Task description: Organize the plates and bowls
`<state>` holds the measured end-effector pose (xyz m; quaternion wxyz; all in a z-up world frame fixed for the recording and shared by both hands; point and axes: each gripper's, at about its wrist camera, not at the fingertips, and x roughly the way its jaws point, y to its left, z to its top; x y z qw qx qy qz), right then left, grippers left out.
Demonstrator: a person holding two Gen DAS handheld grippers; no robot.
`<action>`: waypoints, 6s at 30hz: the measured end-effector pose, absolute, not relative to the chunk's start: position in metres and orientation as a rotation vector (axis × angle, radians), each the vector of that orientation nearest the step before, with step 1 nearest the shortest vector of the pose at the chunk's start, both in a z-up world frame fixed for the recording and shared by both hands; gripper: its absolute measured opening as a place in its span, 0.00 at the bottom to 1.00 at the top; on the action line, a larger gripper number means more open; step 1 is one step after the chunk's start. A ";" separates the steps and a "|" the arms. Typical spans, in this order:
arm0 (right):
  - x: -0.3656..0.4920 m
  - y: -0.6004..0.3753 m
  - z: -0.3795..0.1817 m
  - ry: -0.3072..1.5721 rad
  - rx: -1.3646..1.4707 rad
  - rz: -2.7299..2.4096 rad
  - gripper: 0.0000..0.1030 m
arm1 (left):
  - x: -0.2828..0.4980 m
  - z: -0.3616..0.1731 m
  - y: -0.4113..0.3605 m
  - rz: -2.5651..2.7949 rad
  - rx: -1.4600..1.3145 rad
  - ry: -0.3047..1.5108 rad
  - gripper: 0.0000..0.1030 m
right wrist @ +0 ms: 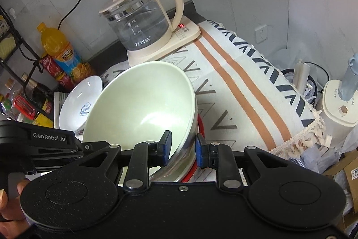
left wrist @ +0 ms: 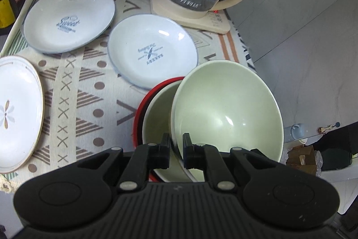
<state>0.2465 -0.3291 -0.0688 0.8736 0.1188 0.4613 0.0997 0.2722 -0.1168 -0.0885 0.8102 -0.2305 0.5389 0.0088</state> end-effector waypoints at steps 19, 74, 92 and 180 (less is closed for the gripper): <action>0.264 -0.331 -0.082 0.977 0.272 0.210 0.14 | 0.272 -0.102 -0.111 0.042 -0.484 1.245 0.11; 0.266 -0.233 -0.047 0.982 0.049 0.387 0.87 | 0.206 -0.059 -0.011 0.261 -0.439 1.127 0.81; 0.235 -0.159 -0.051 1.019 -0.040 0.511 0.93 | 0.168 -0.068 0.054 0.332 -0.517 1.124 0.81; 0.459 -0.044 -0.157 1.130 -0.094 0.493 0.36 | 0.347 -0.184 0.170 0.493 -0.816 1.054 0.30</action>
